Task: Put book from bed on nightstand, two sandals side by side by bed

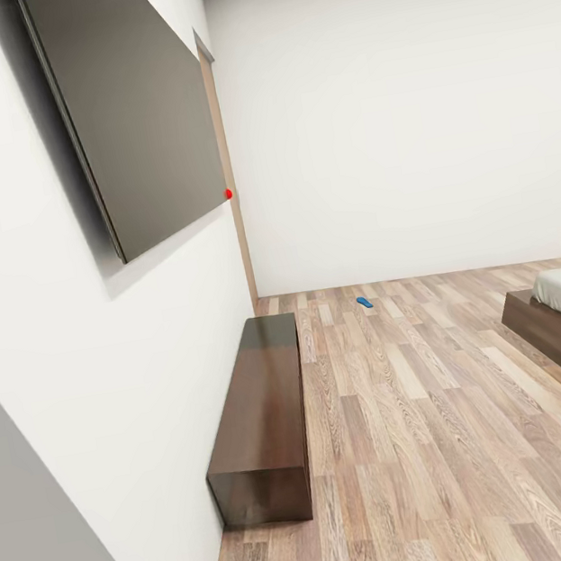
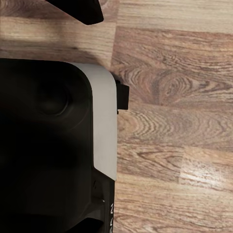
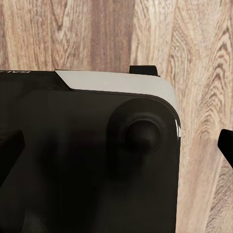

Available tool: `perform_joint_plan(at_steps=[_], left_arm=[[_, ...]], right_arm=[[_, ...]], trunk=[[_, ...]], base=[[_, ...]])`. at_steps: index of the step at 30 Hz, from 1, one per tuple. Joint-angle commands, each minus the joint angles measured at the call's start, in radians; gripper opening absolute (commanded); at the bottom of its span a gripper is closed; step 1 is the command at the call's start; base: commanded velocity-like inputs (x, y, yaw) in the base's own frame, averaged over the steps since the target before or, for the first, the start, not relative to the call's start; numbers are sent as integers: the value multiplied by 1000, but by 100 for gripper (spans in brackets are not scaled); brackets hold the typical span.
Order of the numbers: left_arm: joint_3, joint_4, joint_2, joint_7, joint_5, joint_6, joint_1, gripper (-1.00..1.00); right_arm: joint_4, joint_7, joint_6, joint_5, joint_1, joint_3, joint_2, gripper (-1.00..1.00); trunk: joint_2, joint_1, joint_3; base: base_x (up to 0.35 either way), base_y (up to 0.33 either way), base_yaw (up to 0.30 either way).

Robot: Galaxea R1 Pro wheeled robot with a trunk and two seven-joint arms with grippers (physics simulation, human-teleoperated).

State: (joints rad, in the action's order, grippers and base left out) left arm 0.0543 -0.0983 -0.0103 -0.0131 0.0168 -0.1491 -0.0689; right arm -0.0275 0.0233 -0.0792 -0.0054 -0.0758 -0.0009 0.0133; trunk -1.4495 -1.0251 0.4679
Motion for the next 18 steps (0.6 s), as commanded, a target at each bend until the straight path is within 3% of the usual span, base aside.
perform_joint_plan(at_steps=[1,18], left_arm=[[5,1,0,-1,2,-3,-1,100],[5,1,0,-1,2,-3,-1,100]], right_arm=[[1,2,-4,-1,-1,0,0,100],[1,2,-4,-1,-1,0,0,100]], trunk=[[-1,0,1],[-1,0,1]], base=[[0,0,0],[0,0,0]])
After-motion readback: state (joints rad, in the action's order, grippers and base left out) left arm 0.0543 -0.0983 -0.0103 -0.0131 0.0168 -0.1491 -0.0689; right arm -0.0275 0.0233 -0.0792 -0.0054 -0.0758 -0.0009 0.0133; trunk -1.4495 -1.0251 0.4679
